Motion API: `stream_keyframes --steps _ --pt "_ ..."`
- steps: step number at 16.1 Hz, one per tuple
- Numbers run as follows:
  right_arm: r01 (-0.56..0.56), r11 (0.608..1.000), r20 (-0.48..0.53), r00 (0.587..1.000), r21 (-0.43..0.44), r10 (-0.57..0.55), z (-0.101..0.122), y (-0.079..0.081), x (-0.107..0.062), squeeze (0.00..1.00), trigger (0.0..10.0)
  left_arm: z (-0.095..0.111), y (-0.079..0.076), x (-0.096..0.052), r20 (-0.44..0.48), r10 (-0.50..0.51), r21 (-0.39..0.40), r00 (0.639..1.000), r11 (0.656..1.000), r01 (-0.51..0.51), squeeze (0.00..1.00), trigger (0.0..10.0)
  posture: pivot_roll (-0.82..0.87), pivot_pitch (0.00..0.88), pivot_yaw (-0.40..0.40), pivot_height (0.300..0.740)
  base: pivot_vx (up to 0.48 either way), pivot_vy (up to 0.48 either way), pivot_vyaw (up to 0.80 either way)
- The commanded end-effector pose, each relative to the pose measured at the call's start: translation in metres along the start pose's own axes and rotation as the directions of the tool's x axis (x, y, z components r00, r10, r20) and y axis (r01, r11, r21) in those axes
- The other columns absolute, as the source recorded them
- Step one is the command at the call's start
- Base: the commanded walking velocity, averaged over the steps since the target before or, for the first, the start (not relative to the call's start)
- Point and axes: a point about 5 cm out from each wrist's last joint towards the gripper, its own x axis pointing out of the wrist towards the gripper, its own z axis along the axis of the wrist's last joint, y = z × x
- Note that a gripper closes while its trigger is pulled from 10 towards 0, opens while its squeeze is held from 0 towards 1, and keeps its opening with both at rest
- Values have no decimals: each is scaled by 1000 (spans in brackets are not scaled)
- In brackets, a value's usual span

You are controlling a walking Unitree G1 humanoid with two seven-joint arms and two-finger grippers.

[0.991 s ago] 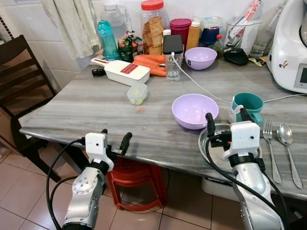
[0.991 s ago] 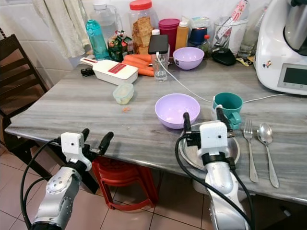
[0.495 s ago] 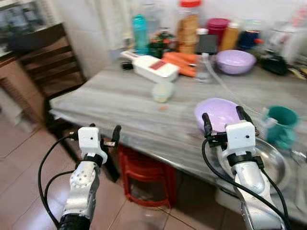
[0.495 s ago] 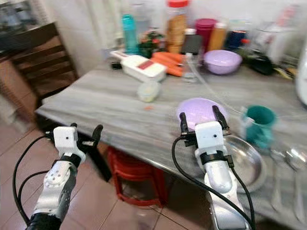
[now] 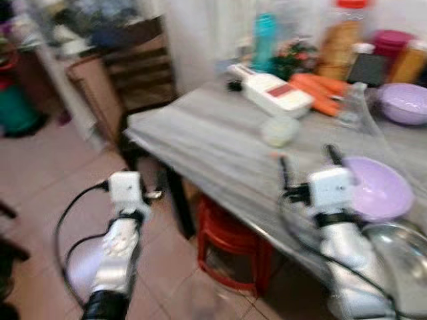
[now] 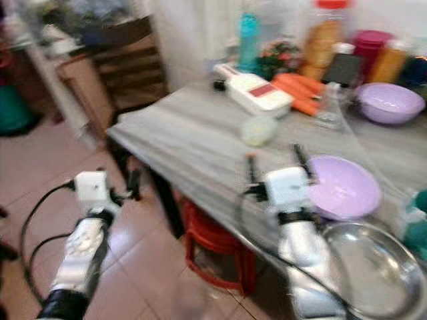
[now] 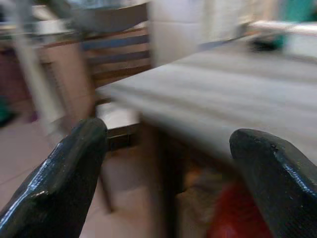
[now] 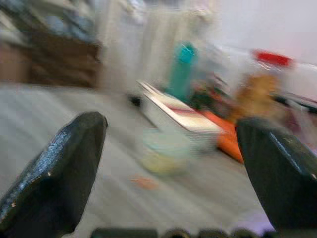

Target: Setting the table

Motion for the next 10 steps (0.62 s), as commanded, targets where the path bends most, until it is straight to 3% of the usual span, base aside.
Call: stream_keyframes --steps 1,6,10 --pt "6 1000 1 1000 -14 -6 0 -4 0 0 10000 3 0 2 19 10 7 1000 1000 -10 0 10000 -160 0 96 740 0 0 800" --pt "-7 1000 4 1000 -3 7 -1 -1 2 0 10000 3 9 4 14 92 58 996 994 -92 0 10000 -149 0 96 740 0 0 800" --pt "-26 999 0 1000 18 26 -3 4 3 0 10000 0 13 3 -2 108 52 994 993 -107 0 10000 -138 0 90 740 0 0 800"
